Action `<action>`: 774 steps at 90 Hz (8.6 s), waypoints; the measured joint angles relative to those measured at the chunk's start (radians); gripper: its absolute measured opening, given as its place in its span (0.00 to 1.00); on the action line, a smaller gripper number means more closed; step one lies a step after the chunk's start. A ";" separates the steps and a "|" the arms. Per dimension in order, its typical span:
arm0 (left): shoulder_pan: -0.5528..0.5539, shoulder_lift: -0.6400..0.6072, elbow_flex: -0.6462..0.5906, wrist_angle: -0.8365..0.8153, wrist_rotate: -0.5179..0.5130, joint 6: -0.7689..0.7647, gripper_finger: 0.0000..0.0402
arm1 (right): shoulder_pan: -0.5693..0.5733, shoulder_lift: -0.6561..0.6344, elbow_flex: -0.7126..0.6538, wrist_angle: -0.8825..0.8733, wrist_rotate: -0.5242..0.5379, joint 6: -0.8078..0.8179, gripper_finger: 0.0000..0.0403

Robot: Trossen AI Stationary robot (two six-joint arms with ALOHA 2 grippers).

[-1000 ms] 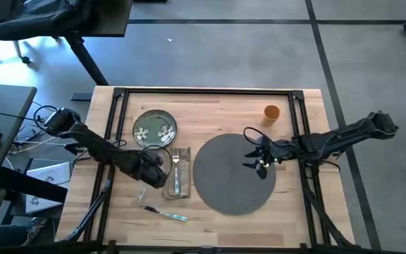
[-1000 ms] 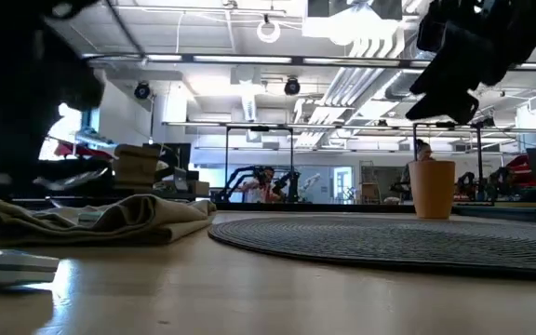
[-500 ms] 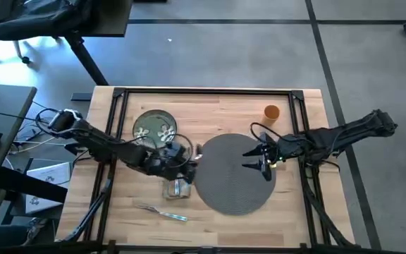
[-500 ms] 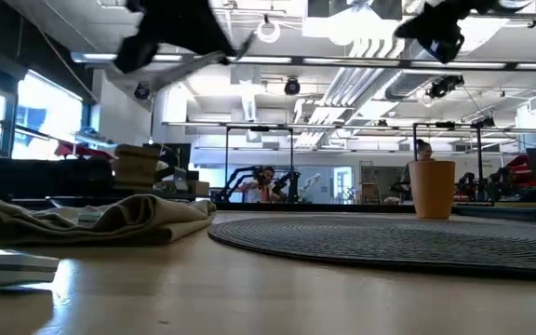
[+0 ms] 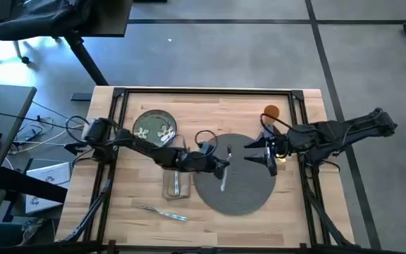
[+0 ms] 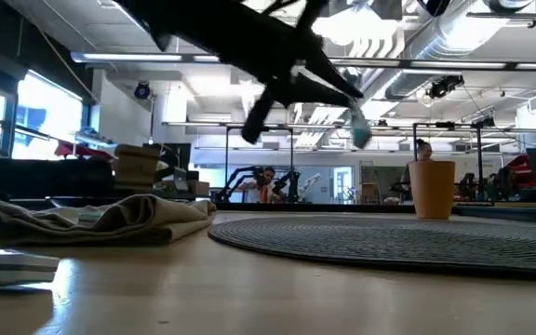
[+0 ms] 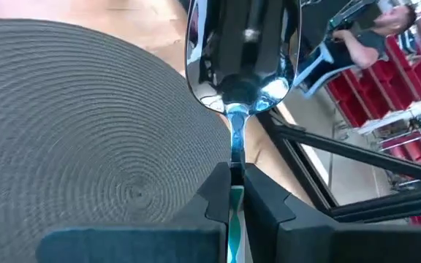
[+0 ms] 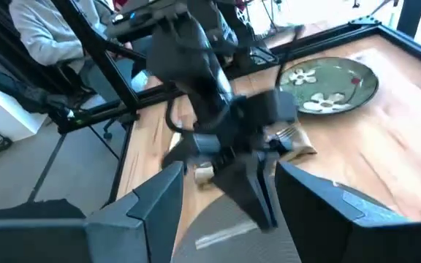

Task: Set table place
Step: Put the blue spoon on the gray placemat

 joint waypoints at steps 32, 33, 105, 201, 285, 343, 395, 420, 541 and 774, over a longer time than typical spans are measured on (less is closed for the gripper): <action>0.032 0.071 0.117 -0.065 0.002 0.094 0.00 | 0.076 0.002 -0.050 -0.231 0.015 0.186 0.49; 0.031 0.068 0.117 -0.065 -0.002 0.096 0.00 | 0.083 0.002 -0.057 -0.233 0.017 0.198 0.49; 0.045 0.036 0.119 0.034 -0.092 0.195 0.00 | 0.184 0.202 -0.510 0.645 0.480 0.506 0.49; 0.051 0.024 0.119 -0.003 -0.056 0.310 0.16 | 0.129 0.122 -0.510 0.560 0.363 0.513 0.01; 0.022 0.054 0.075 -0.258 -0.018 0.484 0.19 | 0.320 0.040 -0.510 -0.152 0.129 1.426 0.01; 0.103 0.197 0.078 -0.107 0.217 0.457 0.19 | 0.237 0.241 -0.532 0.026 0.059 1.567 0.01; 0.098 0.197 0.078 -0.114 0.211 0.465 0.19 | 0.246 0.216 -0.655 0.201 0.038 1.632 0.10; 0.098 0.197 0.078 -0.114 0.210 0.465 0.19 | 0.246 0.210 -0.648 0.185 -0.007 1.601 0.25; 0.095 0.190 0.079 -0.107 0.241 0.457 0.19 | 0.219 0.413 -0.457 -0.166 0.295 1.317 0.26; 0.001 -0.062 0.232 -0.022 0.331 1.479 0.03 | 0.238 -0.080 -0.457 0.601 -0.001 0.480 0.00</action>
